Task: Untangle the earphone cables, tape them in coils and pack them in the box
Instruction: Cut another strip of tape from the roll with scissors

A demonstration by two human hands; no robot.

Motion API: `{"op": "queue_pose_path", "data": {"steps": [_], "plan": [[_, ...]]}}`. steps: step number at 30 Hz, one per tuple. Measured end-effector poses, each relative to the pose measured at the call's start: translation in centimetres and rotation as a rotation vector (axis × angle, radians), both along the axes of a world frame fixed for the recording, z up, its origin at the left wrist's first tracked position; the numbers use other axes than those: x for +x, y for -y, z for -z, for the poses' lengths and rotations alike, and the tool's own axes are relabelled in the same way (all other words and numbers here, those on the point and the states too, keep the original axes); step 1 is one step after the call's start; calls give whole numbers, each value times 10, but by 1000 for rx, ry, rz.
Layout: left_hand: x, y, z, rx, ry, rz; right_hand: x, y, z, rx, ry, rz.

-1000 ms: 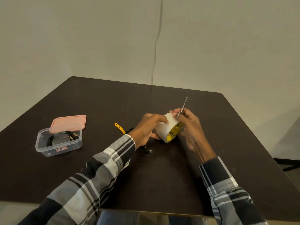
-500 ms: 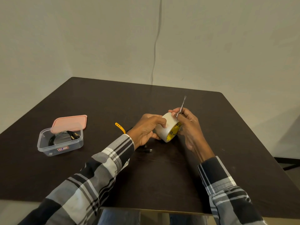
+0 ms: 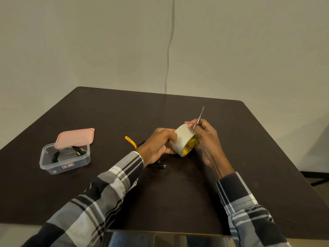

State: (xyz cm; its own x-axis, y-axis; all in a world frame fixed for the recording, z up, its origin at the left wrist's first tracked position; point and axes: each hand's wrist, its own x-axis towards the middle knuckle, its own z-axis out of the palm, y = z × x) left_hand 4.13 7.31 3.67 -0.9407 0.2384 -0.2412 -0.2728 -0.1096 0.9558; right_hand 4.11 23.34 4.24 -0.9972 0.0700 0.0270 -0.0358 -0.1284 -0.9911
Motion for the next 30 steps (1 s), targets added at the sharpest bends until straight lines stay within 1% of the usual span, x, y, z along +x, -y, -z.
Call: {"op": "queue_pose_path", "data": {"steps": [2, 7, 25, 26, 29, 30], "plan": [[2, -1, -3, 35, 22, -22, 0, 0, 0, 1, 0, 1], [2, -9, -7, -5, 39, -69, 2, 1, 0, 12, -19, 1], [2, -10, -5, 20, 14, -77, 0, 1, 5, -14, -30, 5], [4, -11, -4, -3, -5, -81, 1, 1, 5, -10, -32, 7], [8, -14, 3, -169, -128, -131, 2, 2, 5, 11, -34, 25], [7, -12, 4, -182, -134, -125, 1, 2, 5, 10, -35, 36]]}}
